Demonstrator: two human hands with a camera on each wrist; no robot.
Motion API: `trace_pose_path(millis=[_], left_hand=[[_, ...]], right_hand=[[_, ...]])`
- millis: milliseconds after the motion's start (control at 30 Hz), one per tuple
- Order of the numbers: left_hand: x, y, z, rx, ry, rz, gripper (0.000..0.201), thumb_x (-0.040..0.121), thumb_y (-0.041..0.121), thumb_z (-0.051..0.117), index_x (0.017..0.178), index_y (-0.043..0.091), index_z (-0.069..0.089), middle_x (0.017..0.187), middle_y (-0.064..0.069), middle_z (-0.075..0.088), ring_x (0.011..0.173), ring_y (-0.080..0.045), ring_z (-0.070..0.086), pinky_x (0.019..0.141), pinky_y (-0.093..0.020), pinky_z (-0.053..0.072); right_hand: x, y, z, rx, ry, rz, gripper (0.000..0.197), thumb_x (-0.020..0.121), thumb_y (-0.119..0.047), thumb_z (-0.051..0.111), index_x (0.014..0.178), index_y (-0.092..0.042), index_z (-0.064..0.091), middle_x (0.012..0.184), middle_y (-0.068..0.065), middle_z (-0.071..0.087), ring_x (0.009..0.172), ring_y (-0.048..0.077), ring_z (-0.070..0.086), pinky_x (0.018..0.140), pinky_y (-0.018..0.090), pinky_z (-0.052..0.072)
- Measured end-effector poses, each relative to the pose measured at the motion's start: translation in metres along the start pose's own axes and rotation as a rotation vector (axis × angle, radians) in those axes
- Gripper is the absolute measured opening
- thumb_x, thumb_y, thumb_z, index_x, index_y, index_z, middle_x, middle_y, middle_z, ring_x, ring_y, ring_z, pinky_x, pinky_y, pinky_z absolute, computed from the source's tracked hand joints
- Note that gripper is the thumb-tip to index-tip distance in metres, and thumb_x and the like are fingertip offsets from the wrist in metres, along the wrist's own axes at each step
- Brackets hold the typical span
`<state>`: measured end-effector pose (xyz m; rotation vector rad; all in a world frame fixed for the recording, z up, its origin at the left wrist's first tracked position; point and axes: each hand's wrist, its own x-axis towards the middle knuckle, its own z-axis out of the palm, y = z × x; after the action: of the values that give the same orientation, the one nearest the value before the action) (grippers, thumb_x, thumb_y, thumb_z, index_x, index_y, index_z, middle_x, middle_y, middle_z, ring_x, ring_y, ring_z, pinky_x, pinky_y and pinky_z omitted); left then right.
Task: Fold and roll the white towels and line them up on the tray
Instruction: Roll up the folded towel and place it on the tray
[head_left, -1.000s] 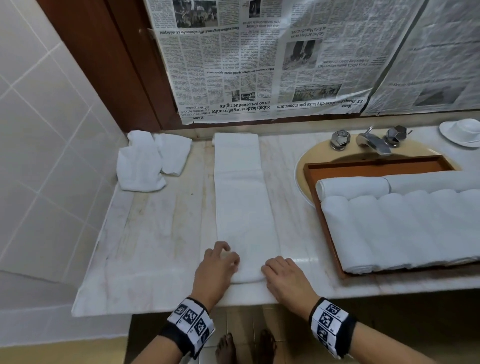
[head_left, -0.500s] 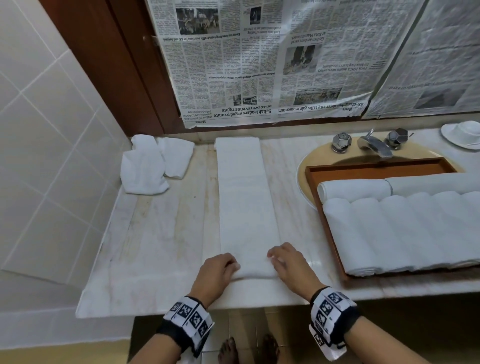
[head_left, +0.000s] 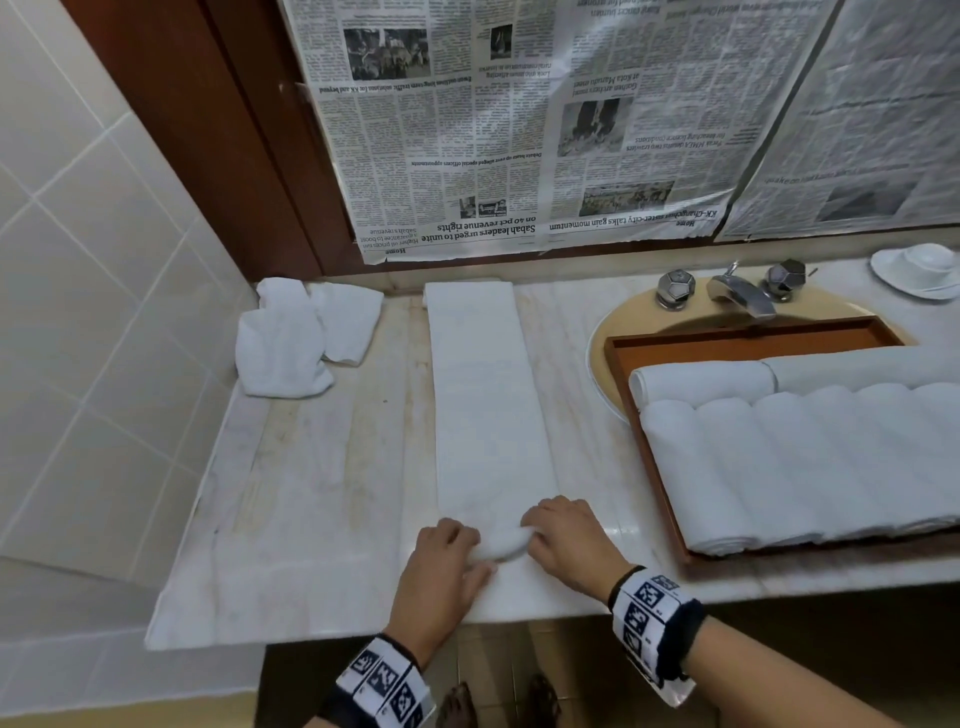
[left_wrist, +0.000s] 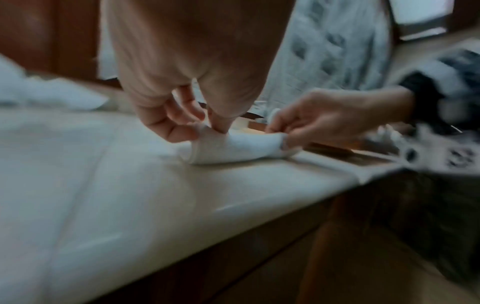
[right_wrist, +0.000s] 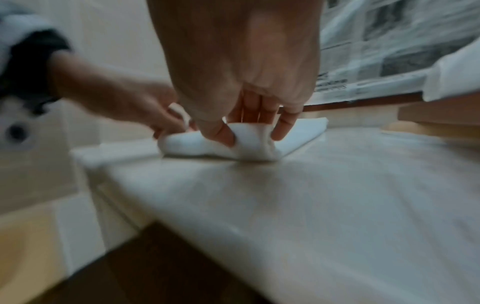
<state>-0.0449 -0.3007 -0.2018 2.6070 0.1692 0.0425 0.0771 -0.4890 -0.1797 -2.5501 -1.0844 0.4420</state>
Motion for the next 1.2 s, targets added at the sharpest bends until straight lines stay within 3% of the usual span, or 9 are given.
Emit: trace_pose_path(millis=[100,200,400,600,733,933,1067,1133,1200], left_hand=[[-0.001,-0.009,0.002,0.096,-0.042,0.015,0.028,0.085,0.042,0.059,0.110,0.029,0.061,0.104,0.010,0.060,0.091,-0.020,0.058,0.069,-0.032,0.048],[0.010,-0.015,-0.006,-0.014,-0.085,-0.058,0.050,0.090,0.056,0.037,0.120,0.026,0.063,0.110,0.007,0.065,0.100,-0.019,0.058,0.083,-0.033,0.045],[0.031,-0.016,-0.025,-0.218,-0.068,-0.174,0.019,0.096,0.037,0.061,0.111,0.025,0.059,0.102,0.006,0.064,0.090,-0.013,0.058,0.074,-0.023,0.038],[0.039,-0.020,-0.022,-0.139,-0.045,-0.288,0.026,0.091,0.055,0.061,0.096,0.030,0.063,0.101,0.007,0.052,0.093,-0.013,0.054,0.070,-0.022,0.040],[0.025,-0.008,-0.019,0.037,0.002,-0.133,0.038,0.091,0.062,0.054,0.116,0.033,0.060,0.119,0.014,0.047,0.104,-0.015,0.046,0.074,-0.031,0.049],[0.013,-0.021,-0.012,0.160,-0.051,0.017,0.039,0.086,0.054,0.048,0.115,0.036,0.065,0.113,0.015,0.064,0.102,-0.020,0.059,0.073,-0.033,0.048],[0.017,-0.022,-0.018,-0.136,-0.110,-0.085,0.036,0.099,0.044,0.052,0.130,0.029,0.061,0.123,0.008,0.062,0.110,-0.013,0.053,0.096,-0.027,0.040],[0.019,-0.021,-0.019,-0.191,-0.104,-0.117,0.035,0.100,0.042,0.054,0.130,0.026,0.061,0.119,0.006,0.062,0.108,-0.012,0.055,0.094,-0.022,0.038],[0.019,-0.021,-0.020,-0.218,-0.087,-0.180,0.031,0.098,0.045,0.057,0.123,0.027,0.063,0.112,0.007,0.063,0.101,-0.009,0.057,0.083,-0.015,0.036]], right_hand=[[0.002,0.005,-0.005,0.242,-0.027,0.107,0.031,0.095,-0.024,0.049,0.120,-0.018,0.067,0.114,-0.002,0.068,0.107,0.019,0.058,0.094,0.033,0.041],[-0.002,0.009,0.004,0.325,0.075,0.151,0.024,0.097,-0.020,0.049,0.119,-0.021,0.061,0.110,-0.002,0.065,0.095,0.022,0.062,0.085,0.031,0.046],[-0.009,0.007,0.016,-0.079,0.181,-0.050,0.023,0.084,-0.023,0.055,0.104,-0.020,0.066,0.099,0.000,0.059,0.076,0.021,0.058,0.060,0.032,0.050],[-0.005,0.009,0.012,-0.048,0.118,-0.070,0.027,0.084,-0.029,0.056,0.104,-0.014,0.067,0.106,0.000,0.059,0.093,0.021,0.057,0.073,0.032,0.050],[0.004,0.010,0.003,0.134,0.018,0.016,0.031,0.095,-0.029,0.057,0.120,-0.012,0.065,0.119,0.002,0.055,0.110,0.021,0.049,0.093,0.033,0.038],[0.002,0.021,-0.012,0.384,-0.076,0.115,0.031,0.098,-0.030,0.059,0.128,-0.021,0.063,0.124,-0.003,0.062,0.116,0.015,0.055,0.099,0.022,0.039],[-0.007,0.017,-0.002,0.196,0.142,0.049,0.019,0.099,-0.027,0.055,0.118,-0.030,0.056,0.108,-0.006,0.057,0.080,0.017,0.060,0.072,0.033,0.053],[-0.010,0.013,0.004,-0.053,0.175,-0.012,0.024,0.085,-0.017,0.071,0.104,-0.026,0.060,0.103,-0.003,0.056,0.064,0.018,0.055,0.050,0.031,0.047],[-0.012,0.010,0.006,-0.163,0.214,-0.093,0.019,0.078,-0.020,0.075,0.094,-0.021,0.065,0.098,-0.002,0.059,0.068,0.017,0.056,0.050,0.028,0.044]])
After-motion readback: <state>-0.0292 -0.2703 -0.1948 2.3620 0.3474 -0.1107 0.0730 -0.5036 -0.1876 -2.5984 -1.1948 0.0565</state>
